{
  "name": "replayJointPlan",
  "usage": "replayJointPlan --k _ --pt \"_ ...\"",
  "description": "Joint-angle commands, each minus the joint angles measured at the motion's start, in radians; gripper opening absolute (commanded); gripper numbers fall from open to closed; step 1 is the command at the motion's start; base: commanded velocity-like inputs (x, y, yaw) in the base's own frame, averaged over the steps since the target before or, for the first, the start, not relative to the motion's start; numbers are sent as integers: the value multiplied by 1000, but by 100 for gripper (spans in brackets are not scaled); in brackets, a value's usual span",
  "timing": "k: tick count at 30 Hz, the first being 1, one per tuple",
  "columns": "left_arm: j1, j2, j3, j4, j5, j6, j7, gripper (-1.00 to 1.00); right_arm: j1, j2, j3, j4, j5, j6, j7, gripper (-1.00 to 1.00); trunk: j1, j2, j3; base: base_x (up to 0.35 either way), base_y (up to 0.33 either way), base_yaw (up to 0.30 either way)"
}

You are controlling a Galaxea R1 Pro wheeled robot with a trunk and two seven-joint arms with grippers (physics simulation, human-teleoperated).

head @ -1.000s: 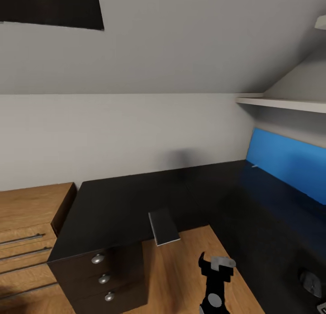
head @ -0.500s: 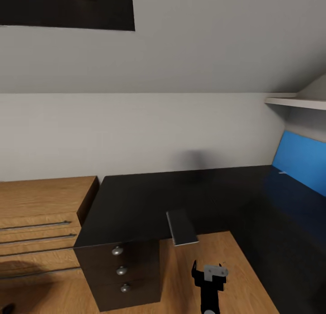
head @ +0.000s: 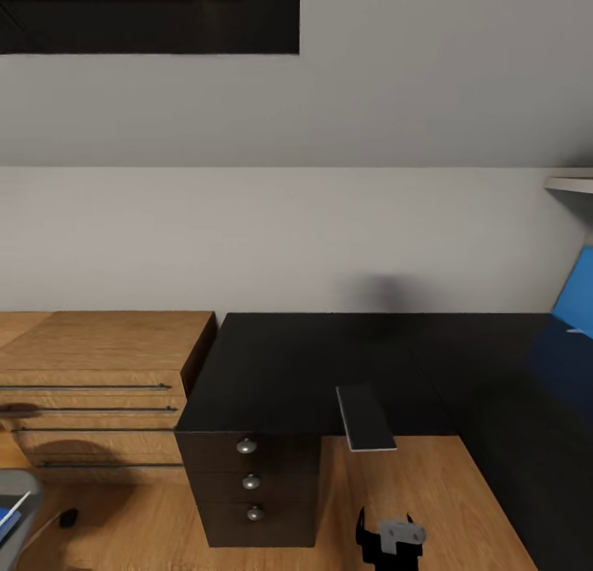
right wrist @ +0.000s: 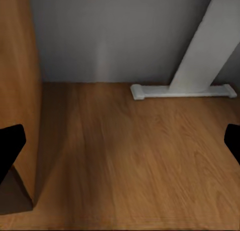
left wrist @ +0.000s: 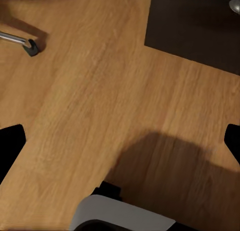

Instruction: In the bedroom, organize the workspace by keeping the computer under the desk, ensuring the monitor is on the desk, placing the keyboard on the desk next to the monitor, placing the mouse on the desk next to the keyboard, moving the folder from the swivel chair onto the desk next to the mouse, stacking the notebook on top of the folder with the pen on top of the notebook, and positioning the swivel chair next to the desk.

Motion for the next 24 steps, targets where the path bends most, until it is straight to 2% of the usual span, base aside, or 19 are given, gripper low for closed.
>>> replayJointPlan --k 1,2,7,19,24 --pt "-1 1 -5 -1 11 -7 5 100 -1 -6 2 48 10 -29 -8 100 0 -1 -1 0 0 278" --pt "-1 1 -5 0 11 -7 5 100 -1 -15 1 128 10 -63 13 100 0 -1 -2 0 0 278" --pt "-1 2 -5 0 12 -7 5 100 -1 -21 -2 186 7 -92 49 100 0 -1 -4 0 0 278" --pt "-1 1 -5 0 11 -7 5 100 -1 -22 -1 194 8 -101 55 100 0 -1 -9 0 0 278" --pt "-1 1 -5 0 11 -7 5 100 -1 -22 -1 196 10 -159 53 100 0 -1 -12 0 0 278"
